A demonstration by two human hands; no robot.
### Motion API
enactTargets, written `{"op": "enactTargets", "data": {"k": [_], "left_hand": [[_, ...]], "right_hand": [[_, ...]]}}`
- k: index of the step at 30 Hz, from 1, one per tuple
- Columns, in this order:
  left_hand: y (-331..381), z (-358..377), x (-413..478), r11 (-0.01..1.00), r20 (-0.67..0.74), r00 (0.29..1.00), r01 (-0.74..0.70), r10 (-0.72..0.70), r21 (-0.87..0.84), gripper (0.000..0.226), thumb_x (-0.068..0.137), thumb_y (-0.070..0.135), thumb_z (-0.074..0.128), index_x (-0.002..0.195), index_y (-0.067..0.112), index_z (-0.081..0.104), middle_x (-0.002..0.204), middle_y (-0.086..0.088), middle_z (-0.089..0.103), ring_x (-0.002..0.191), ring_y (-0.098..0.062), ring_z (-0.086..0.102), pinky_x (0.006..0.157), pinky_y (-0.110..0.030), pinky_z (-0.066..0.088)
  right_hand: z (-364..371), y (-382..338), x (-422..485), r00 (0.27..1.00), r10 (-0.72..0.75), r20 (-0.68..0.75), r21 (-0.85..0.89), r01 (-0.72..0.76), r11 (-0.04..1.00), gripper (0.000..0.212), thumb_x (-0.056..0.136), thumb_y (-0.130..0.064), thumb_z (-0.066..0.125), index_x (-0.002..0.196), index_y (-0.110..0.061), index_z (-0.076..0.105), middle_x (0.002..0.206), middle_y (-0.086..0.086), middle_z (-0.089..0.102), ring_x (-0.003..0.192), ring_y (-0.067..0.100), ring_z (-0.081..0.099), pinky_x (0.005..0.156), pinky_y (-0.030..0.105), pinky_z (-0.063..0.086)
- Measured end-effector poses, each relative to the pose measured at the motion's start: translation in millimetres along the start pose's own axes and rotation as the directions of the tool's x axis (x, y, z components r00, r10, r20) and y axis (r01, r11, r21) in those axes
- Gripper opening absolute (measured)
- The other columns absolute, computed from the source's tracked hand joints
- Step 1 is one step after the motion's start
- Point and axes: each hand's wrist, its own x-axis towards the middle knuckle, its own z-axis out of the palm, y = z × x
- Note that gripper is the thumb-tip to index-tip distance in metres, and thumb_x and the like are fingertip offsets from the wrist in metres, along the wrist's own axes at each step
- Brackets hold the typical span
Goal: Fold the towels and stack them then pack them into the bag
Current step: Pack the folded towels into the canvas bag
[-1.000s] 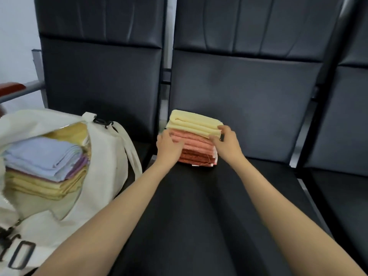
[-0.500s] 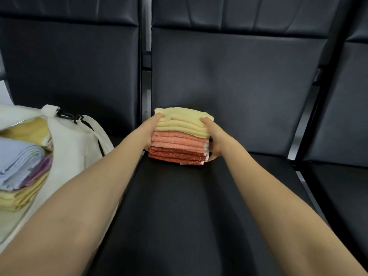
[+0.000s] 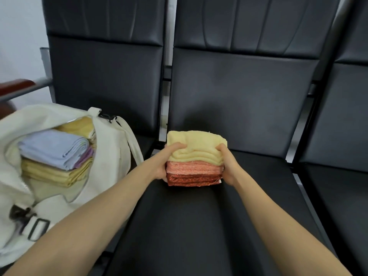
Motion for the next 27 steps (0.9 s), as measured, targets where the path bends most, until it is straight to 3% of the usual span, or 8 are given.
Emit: {"op": "enactTargets", "data": {"k": [4, 7, 10, 14, 17, 20, 22, 27], "left_hand": [[1.0, -2.7, -35.9, 0.997, 0.024, 0.997, -0.073, 0.074, -0.038, 0.049, 0.073, 0.04, 0.07, 0.116, 0.019, 0.059, 0.117, -0.012, 0.065, 0.106, -0.03, 0.06, 0.088, -0.045, 0.046], [18.9, -10.7, -65.3, 0.987, 0.101, 0.983, -0.151, 0.155, -0.052, 0.05, 0.063, 0.039, 0.075, 0.108, 0.019, 0.064, 0.111, -0.01, 0.067, 0.104, -0.03, 0.061, 0.096, -0.046, 0.044], [33.0, -18.3, -92.9, 0.974, 0.151, 0.964, -0.208, 0.22, -0.089, 0.053, 0.064, 0.04, 0.074, 0.112, 0.019, 0.064, 0.112, -0.009, 0.066, 0.106, -0.03, 0.059, 0.1, -0.046, 0.042], [26.3, -29.1, -124.9, 0.973, 0.153, 0.961, -0.226, 0.231, -0.048, 0.033, 0.078, 0.039, 0.064, 0.105, 0.019, 0.063, 0.099, -0.008, 0.068, 0.094, -0.027, 0.062, 0.084, -0.041, 0.048], [8.4, -39.4, -137.6, 0.971, 0.071, 0.972, -0.23, 0.226, 0.065, 0.022, 0.086, 0.034, 0.057, 0.102, 0.019, 0.061, 0.096, -0.007, 0.069, 0.09, -0.025, 0.062, 0.084, -0.039, 0.048], [-14.8, -48.0, -138.8, 0.961, 0.047, 0.969, -0.245, 0.241, 0.128, 0.035, 0.083, 0.036, 0.063, 0.112, 0.018, 0.058, 0.104, -0.007, 0.068, 0.095, -0.023, 0.062, 0.082, -0.037, 0.048], [-26.9, -52.4, -137.0, 0.955, 0.016, 0.961, -0.275, 0.274, 0.11, 0.064, 0.072, 0.038, 0.074, 0.126, 0.014, 0.047, 0.117, -0.008, 0.062, 0.102, -0.023, 0.062, 0.075, -0.036, 0.05], [-36.9, -86.2, -144.8, 0.932, -0.067, 0.93, -0.362, 0.362, 0.016, 0.096, 0.059, 0.049, 0.086, 0.136, 0.014, 0.042, 0.129, -0.01, 0.058, 0.107, -0.024, 0.066, 0.068, -0.033, 0.057]], "right_hand": [[-2.0, 8.0, -40.0, 0.984, -0.039, 0.172, 0.197, 0.004, 0.98, 0.069, 0.086, -0.07, 0.041, 0.129, -0.019, 0.058, 0.121, 0.01, 0.067, 0.113, 0.029, 0.063, 0.1, 0.05, 0.045], [-6.7, 19.8, -56.6, 0.974, 0.044, 0.224, 0.416, -0.136, 0.899, 0.102, 0.063, -0.091, 0.043, 0.13, -0.015, 0.056, 0.129, 0.018, 0.06, 0.123, 0.041, 0.053, 0.108, 0.062, 0.032], [0.8, 19.0, -73.3, 0.973, 0.046, 0.226, 0.353, -0.126, 0.927, 0.097, 0.07, -0.092, 0.027, 0.133, -0.024, 0.054, 0.132, 0.015, 0.058, 0.128, 0.037, 0.048, 0.113, 0.059, 0.022], [14.5, 3.5, -102.0, 0.901, -0.033, 0.432, 0.401, -0.159, 0.902, 0.097, 0.073, -0.089, 0.031, 0.133, -0.017, 0.058, 0.137, 0.017, 0.054, 0.125, 0.039, 0.052, 0.108, 0.06, 0.033], [14.0, -7.8, -118.5, 0.884, 0.026, 0.468, 0.154, -0.11, 0.982, 0.103, 0.065, -0.092, 0.035, 0.135, -0.018, 0.055, 0.136, 0.013, 0.056, 0.124, 0.039, 0.053, 0.102, 0.063, 0.038], [22.5, -9.9, -131.3, 0.878, 0.089, 0.47, -0.045, -0.077, 0.996, 0.082, 0.07, -0.08, 0.045, 0.13, -0.024, 0.056, 0.129, 0.009, 0.062, 0.121, 0.035, 0.056, 0.095, 0.061, 0.044], [37.4, -8.7, -136.7, 0.898, 0.12, 0.423, -0.129, -0.071, 0.989, 0.067, 0.075, -0.062, 0.059, 0.128, -0.021, 0.057, 0.122, 0.009, 0.067, 0.116, 0.033, 0.059, 0.093, 0.058, 0.046], [84.1, 0.0, -135.9, 0.932, 0.165, 0.323, -0.058, -0.154, 0.986, 0.044, 0.073, -0.031, 0.073, 0.112, -0.016, 0.059, 0.101, 0.009, 0.069, 0.099, 0.029, 0.062, 0.093, 0.049, 0.048]]}}
